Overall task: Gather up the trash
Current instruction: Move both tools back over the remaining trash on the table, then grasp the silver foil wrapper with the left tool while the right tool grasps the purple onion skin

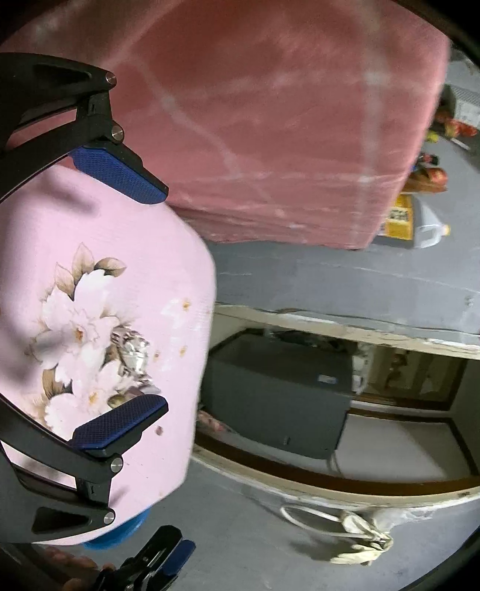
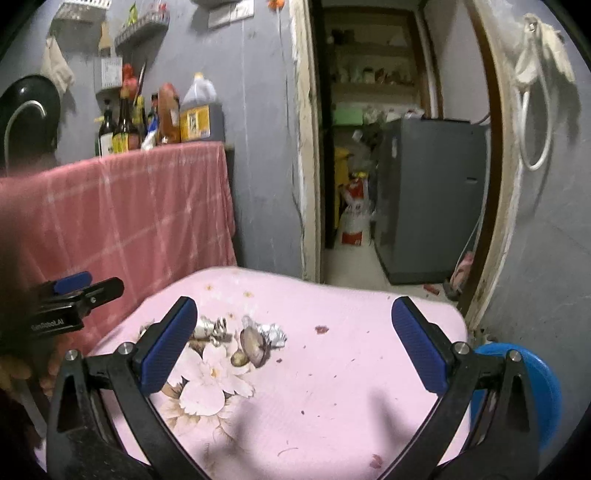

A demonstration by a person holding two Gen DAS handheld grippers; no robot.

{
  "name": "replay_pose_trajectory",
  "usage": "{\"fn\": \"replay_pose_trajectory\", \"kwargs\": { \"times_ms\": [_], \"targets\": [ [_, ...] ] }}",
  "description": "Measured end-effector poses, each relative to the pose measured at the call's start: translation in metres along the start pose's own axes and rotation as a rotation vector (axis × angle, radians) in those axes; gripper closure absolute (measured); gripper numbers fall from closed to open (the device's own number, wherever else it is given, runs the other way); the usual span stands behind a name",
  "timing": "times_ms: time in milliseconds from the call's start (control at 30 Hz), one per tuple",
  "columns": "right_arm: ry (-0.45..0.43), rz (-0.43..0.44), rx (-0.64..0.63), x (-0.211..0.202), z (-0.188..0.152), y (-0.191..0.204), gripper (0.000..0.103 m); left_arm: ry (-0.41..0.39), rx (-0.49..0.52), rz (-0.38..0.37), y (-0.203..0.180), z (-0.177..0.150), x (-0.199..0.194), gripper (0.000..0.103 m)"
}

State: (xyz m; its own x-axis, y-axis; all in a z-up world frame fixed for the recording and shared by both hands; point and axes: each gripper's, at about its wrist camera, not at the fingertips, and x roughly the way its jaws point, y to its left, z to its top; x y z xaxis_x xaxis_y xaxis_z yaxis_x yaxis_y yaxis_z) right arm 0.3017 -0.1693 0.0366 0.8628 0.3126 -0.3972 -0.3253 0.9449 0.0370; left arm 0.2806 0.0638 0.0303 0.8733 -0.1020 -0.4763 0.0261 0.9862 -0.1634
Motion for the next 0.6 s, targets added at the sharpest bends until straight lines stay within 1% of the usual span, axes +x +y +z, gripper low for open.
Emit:
{"fn": "replay_pose_trajectory", "kwargs": {
  "times_ms": [100, 167, 233, 300, 333, 400, 533, 567, 600],
  "targets": [
    [0.056, 0.023, 0.000, 0.017, -0.007, -0.001, 0.006, 0.055, 0.007, -0.020, -0.002, -0.003, 0.017, 0.003],
    [0.101, 0.038, -0.001, 0.029, -0.011, -0.002, 0.016, 0.089, 0.013, -0.041, -0.002, -0.004, 0.029, 0.003],
    [0.140, 0.055, 0.002, 0.038, -0.015, -0.003, 0.022, 0.124, 0.012, -0.066, -0.003, -0.006, 0.041, 0.006],
    [0.177, 0.064, -0.004, 0.047, -0.018, -0.004, 0.027, 0.159, 0.016, -0.092, -0.005, -0.008, 0.052, 0.014],
    [0.188, 0.066, -0.009, 0.050, -0.018, -0.001, 0.030, 0.172, 0.018, -0.104, -0.006, -0.007, 0.057, 0.017],
    [0.219, 0.069, -0.025, 0.059, -0.020, 0.000, 0.035, 0.201, 0.015, -0.136, -0.007, -0.007, 0.066, 0.026],
    [0.281, 0.104, -0.018, 0.073, -0.023, 0.001, 0.047, 0.264, -0.014, -0.187, -0.011, -0.004, 0.082, 0.034],
    [0.301, 0.109, -0.016, 0.078, -0.024, 0.002, 0.050, 0.280, -0.020, -0.198, -0.012, -0.004, 0.087, 0.038],
    [0.315, 0.113, -0.016, 0.082, -0.024, 0.002, 0.052, 0.294, -0.024, -0.203, -0.013, -0.003, 0.091, 0.043]
  ]
}}
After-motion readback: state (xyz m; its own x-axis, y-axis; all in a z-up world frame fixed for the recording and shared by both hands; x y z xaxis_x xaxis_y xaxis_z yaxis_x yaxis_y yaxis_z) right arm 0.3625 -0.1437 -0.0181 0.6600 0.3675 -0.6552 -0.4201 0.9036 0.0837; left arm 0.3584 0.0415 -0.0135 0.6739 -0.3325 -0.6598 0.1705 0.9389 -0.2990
